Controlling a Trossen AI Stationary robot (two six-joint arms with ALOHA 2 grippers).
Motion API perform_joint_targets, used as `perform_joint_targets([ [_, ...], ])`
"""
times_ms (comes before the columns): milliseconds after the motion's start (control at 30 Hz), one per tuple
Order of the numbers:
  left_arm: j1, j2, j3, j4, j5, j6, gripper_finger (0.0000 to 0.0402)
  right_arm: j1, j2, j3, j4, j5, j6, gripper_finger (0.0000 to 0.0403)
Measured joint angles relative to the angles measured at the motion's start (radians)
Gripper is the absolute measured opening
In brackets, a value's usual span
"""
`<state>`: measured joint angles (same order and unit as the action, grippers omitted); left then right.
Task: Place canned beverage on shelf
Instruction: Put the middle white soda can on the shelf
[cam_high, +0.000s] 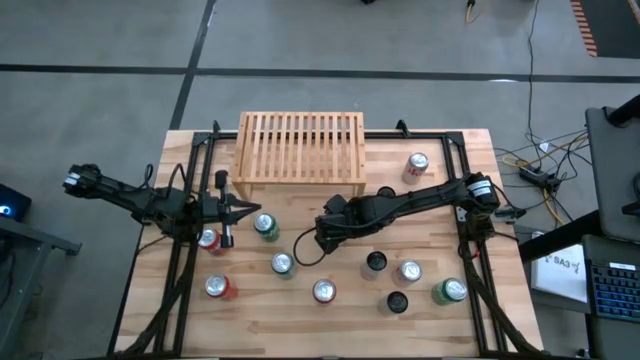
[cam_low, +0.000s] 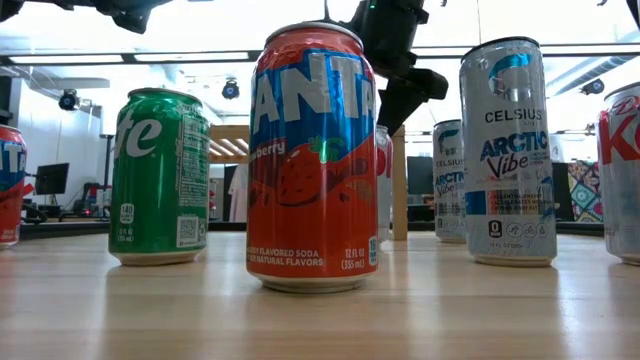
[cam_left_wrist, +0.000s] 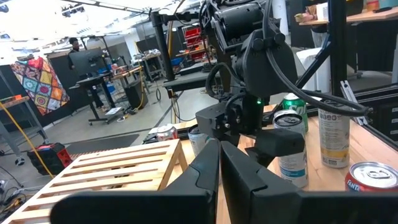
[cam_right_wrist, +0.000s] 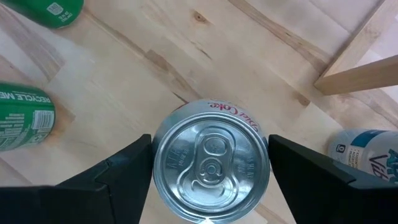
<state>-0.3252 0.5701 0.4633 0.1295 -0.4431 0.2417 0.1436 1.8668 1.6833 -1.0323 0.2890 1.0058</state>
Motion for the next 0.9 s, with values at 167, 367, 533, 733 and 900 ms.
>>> perform_joint_targets([
  [167, 0.0, 0.0, 0.0, -0.001, 0.0, 0.0, 0.0, 0.0, 0.0, -0.003, 0.004, 0.0, -0.001, 0.0292],
  [367, 0.0, 0.0, 0.0, -0.006, 0.0, 0.0, 0.0, 0.0, 0.0, -0.003, 0.026, -0.002, 0.0, 0.0293],
  [533, 0.0, 0.0, 0.0, -0.006, 0.0, 0.0, 0.0, 0.0, 0.0, -0.011, 0.027, -0.004, 0.024, 0.0293],
  [733, 0.0, 0.0, 0.0, -0.006, 0.0, 0.0, 0.0, 0.0, 0.0, -0.031, 0.04, 0.003, 0.045, 0.0286],
  [900, 0.0, 0.0, 0.0, -0.006, 0.0, -0.007, 0.0, -0.005, 0.0, -0.033, 0.057, 0.003, 0.05, 0.0299],
])
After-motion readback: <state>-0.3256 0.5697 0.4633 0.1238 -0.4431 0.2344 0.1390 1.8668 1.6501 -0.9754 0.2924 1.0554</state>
